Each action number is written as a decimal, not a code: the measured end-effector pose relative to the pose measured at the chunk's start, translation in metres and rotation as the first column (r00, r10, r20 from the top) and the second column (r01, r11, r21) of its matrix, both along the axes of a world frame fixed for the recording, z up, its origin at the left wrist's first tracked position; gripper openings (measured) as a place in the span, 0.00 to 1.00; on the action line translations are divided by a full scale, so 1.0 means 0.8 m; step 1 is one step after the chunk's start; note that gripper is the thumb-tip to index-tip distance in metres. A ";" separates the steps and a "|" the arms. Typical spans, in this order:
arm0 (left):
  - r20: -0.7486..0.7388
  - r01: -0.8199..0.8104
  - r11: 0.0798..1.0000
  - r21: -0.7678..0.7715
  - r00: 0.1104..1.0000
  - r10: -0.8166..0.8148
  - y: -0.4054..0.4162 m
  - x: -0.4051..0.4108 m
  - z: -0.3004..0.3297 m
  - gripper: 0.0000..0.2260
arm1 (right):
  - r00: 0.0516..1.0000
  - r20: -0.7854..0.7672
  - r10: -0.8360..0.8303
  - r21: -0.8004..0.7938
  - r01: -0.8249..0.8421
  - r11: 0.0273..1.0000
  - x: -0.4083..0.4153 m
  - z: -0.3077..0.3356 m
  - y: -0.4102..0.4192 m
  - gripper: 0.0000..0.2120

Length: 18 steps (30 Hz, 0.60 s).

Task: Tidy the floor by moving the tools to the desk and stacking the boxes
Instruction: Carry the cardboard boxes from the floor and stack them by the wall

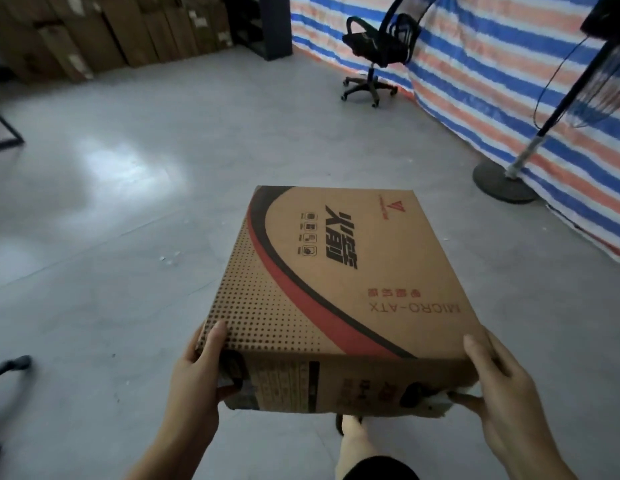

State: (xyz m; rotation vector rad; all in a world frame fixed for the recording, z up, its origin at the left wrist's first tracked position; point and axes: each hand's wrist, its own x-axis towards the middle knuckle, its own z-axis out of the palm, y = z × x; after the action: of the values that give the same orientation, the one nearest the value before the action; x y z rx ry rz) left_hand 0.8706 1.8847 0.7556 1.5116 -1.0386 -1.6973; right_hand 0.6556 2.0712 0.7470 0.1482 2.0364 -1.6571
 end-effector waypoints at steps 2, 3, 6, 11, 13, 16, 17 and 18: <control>-0.004 -0.029 0.999 -0.015 1.000 0.029 -0.029 -0.034 -0.001 0.09 | 0.999 -0.003 0.037 -0.010 -0.037 0.999 -0.043 -0.002 -0.040 0.15; -0.004 -0.045 0.999 -0.011 0.999 0.045 -0.044 -0.052 -0.001 0.09 | 0.998 -0.006 0.059 -0.014 -0.059 0.998 -0.066 -0.002 -0.060 0.14; -0.005 -0.104 0.995 0.003 0.995 0.104 -0.087 -0.107 0.002 0.12 | 0.993 -0.017 0.118 -0.018 -0.118 0.993 -0.135 0.003 -0.119 0.15; -0.014 -0.202 0.979 -0.011 0.979 0.202 -0.155 -0.193 0.008 0.12 | 0.977 -0.037 0.211 -0.006 -0.212 0.977 -0.237 0.012 -0.220 0.16; -0.015 -0.228 0.974 -0.011 0.974 0.228 -0.184 -0.217 0.008 0.11 | 0.968 -0.039 0.248 0.002 -0.249 0.969 -0.264 0.013 -0.260 0.16; 0.003 -0.265 0.964 -0.014 0.964 0.265 -0.235 -0.243 0.005 0.08 | 0.958 -0.031 0.286 0.005 -0.286 0.958 -0.297 0.011 -0.324 0.17; 0.007 -0.274 0.961 -0.018 0.962 0.274 -0.253 -0.251 0.002 0.07 | 0.955 -0.030 0.296 0.006 -0.296 0.955 -0.307 0.009 -0.347 0.17; 0.010 -0.281 0.960 -0.021 0.960 0.281 -0.272 -0.258 -0.001 0.06 | 0.951 -0.029 0.307 0.009 -0.307 0.952 -0.316 0.005 -0.370 0.17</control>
State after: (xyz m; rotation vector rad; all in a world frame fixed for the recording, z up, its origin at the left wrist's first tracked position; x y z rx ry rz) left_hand 0.6639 1.6667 0.7547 1.5763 -0.8001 -1.4759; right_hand 0.4030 1.7749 0.7514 -0.1860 1.9678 -1.4670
